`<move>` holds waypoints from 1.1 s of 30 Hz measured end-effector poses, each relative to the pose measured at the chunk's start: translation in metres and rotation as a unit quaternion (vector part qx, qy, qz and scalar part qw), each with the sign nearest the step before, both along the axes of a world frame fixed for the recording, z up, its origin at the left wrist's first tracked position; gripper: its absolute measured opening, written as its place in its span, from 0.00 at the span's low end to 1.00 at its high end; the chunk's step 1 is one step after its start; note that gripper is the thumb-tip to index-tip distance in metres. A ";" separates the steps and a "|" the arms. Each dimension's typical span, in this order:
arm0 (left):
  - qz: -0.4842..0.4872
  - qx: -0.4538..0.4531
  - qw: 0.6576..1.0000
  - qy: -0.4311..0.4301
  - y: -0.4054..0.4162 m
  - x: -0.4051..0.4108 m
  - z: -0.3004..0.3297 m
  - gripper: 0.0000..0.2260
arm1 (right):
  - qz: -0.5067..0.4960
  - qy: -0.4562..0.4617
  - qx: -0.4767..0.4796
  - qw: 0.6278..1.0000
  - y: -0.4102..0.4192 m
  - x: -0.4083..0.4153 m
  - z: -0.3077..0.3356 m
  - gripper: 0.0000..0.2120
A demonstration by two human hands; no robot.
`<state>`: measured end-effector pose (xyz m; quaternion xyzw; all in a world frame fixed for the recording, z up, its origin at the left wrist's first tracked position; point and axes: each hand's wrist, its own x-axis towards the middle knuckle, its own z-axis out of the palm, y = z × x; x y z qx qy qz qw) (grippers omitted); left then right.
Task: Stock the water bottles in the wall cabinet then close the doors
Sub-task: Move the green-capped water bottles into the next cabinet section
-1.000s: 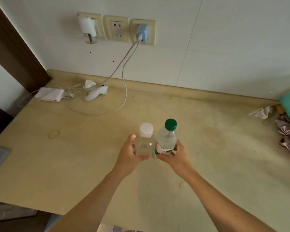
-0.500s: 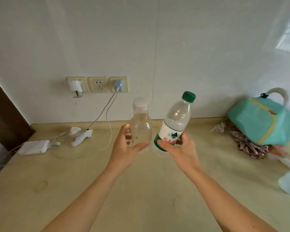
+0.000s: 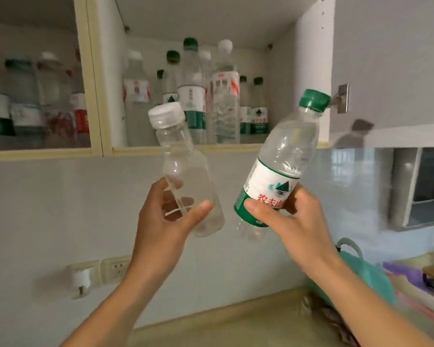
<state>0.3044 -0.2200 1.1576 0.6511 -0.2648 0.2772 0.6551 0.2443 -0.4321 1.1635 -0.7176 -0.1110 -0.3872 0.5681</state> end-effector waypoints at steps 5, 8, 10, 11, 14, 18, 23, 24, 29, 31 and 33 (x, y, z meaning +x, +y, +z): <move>-0.013 0.016 0.997 -0.077 -0.010 -0.002 0.088 0.26 | 0.007 -0.052 -0.010 0.999 -0.015 0.004 0.089 0.24; 0.000 0.015 0.997 -0.081 -0.020 0.008 0.131 0.21 | 0.010 -0.058 -0.027 0.998 -0.021 0.015 0.131 0.20; 0.027 0.027 0.997 -0.067 -0.026 0.018 0.156 0.21 | 0.003 -0.050 -0.038 0.998 -0.026 0.027 0.153 0.21; 0.050 0.037 0.996 -0.059 -0.027 0.023 0.167 0.23 | -0.002 -0.042 -0.040 0.998 -0.028 0.034 0.163 0.23; 0.119 0.065 0.990 -0.035 -0.027 0.041 0.188 0.25 | -0.026 -0.004 -0.054 0.998 -0.037 0.058 0.182 0.24; 0.136 0.074 0.988 0.015 -0.017 0.064 0.200 0.20 | -0.052 0.043 -0.075 0.995 -0.052 0.091 0.190 0.25; 0.117 0.147 0.979 0.083 0.003 0.086 0.204 0.17 | -0.039 0.079 -0.061 0.994 -0.068 0.120 0.183 0.21; 0.107 0.149 0.979 0.089 0.005 0.090 0.202 0.17 | -0.033 0.079 -0.055 0.995 -0.069 0.123 0.182 0.19; 0.079 0.142 0.980 0.112 0.012 0.103 0.195 0.15 | -0.010 0.080 -0.068 0.994 -0.073 0.134 0.180 0.15; 0.073 0.151 0.979 0.119 0.008 0.104 0.195 0.19 | -0.004 0.079 -0.074 0.994 -0.075 0.136 0.179 0.16; 0.060 0.155 0.979 0.117 0.001 0.104 0.195 0.19 | -0.004 0.076 -0.080 0.994 -0.077 0.137 0.178 0.16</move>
